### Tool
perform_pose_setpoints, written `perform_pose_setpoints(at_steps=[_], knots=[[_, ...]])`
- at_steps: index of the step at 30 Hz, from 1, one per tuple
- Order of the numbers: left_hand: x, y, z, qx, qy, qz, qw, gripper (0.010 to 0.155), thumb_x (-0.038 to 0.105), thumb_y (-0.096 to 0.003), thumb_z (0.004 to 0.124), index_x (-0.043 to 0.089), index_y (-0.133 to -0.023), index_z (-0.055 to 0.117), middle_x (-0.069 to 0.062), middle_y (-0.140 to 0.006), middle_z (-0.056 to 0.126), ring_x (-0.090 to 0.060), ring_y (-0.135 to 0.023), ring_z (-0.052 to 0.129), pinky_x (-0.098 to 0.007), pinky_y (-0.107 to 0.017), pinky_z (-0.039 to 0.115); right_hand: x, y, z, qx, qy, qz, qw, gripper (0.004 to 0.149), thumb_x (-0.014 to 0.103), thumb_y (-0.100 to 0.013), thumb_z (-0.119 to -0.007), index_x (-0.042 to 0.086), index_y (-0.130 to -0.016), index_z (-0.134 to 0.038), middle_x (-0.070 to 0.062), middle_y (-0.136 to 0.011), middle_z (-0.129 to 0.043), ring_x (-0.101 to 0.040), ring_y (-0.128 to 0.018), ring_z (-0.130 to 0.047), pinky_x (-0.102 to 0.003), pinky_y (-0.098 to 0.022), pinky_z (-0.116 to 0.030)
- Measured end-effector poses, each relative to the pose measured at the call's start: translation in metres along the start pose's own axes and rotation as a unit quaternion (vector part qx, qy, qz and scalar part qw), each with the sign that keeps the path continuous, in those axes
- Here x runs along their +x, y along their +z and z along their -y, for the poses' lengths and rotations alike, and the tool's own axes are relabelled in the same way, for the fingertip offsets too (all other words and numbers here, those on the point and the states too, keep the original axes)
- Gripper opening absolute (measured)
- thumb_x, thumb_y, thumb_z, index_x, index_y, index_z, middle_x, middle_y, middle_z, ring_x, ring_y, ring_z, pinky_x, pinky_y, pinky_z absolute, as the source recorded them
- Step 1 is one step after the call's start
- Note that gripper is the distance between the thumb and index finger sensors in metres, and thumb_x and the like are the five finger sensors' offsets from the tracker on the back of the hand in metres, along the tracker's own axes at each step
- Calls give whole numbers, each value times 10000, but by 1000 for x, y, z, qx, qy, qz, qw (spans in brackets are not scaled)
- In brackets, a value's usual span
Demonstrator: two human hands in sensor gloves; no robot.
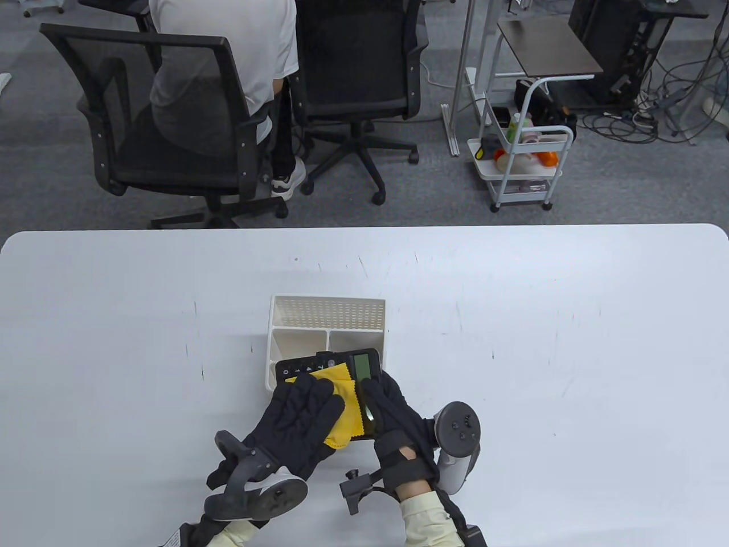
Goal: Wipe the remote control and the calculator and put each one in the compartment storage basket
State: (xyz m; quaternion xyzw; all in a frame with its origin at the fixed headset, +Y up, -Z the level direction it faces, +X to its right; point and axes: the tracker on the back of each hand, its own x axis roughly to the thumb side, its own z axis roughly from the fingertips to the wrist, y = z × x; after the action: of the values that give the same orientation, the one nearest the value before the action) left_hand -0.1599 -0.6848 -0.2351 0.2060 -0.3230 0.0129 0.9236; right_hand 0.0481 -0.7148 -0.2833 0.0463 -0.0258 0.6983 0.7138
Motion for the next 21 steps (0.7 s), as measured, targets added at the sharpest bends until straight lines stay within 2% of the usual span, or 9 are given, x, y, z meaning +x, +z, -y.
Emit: perform_pose_setpoints(at_steps=[2, 5, 8, 12, 15, 18, 21], knots=[[-4, 0, -1, -6, 2, -22, 1000, 590, 438, -547, 514, 238, -1099, 457, -81, -1159, 451, -380, -1089, 463, -539, -772, 495, 1, 0, 0, 12, 7, -5, 1000, 633, 394, -625, -641, -75, -1049, -601, -289, -889, -825, -386, -636, -960, -520, -440, -839], [-16, 3, -4, -4, 0, -71, 997, 593, 433, -551, 524, 219, -1101, 461, -103, -1157, 450, -397, -1084, 458, -551, -769, 493, 1, 0, 3, -11, -21, 4, 1000, 635, 395, -625, -639, -75, -1050, -596, -289, -893, -820, -385, -641, -956, -520, -442, -837], [-20, 5, -4, -2, 5, -87, 996, 595, 429, -554, 534, 209, -1102, 463, -116, -1155, 445, -408, -1082, 456, -555, -766, 493, 0, 0, 5, -25, -38, 15, 999, 636, 396, -630, -628, -67, -1063, -568, -287, -916, -795, -390, -668, -938, -526, -463, -826], [-9, 2, -2, -7, 11, -28, 1000, 592, 436, -551, 530, 222, -1100, 467, -100, -1155, 452, -393, -1086, 464, -549, -770, 497, -2, 1, 1, -37, -33, 27, 998, 643, 393, -630, -619, -65, -1074, -539, -283, -946, -774, -394, -699, -925, -528, -482, -822], [2, -1, 0, -10, -4, 12, 1000, 590, 441, -547, 528, 235, -1097, 471, -84, -1156, 460, -383, -1087, 472, -541, -772, 501, -4, 1, -3, -19, -14, 18, 1000, 641, 394, -627, -624, -66, -1068, -555, -279, -946, -787, -387, -682, -942, -520, -471, -833], [2, -1, -1, -11, -15, 13, 1000, 589, 443, -547, 529, 240, -1097, 473, -78, -1157, 465, -379, -1087, 483, -535, -771, 512, -3, 0, -3, -4, 2, 7, 1000, 638, 395, -624, -633, -75, -1054, -592, -283, -913, -823, -381, -644, -967, -513, -443, -847], [-8, 1, -3, -8, -14, -32, 999, 594, 440, -549, 532, 228, -1099, 462, -92, -1156, 458, -390, -1086, 478, -542, -770, 508, -1, 0, 2, -7, 0, 14, 1000, 636, 405, -627, -630, -67, -1053, -603, -283, -902, -835, -376, -632, -975, -508, -437, -851]])
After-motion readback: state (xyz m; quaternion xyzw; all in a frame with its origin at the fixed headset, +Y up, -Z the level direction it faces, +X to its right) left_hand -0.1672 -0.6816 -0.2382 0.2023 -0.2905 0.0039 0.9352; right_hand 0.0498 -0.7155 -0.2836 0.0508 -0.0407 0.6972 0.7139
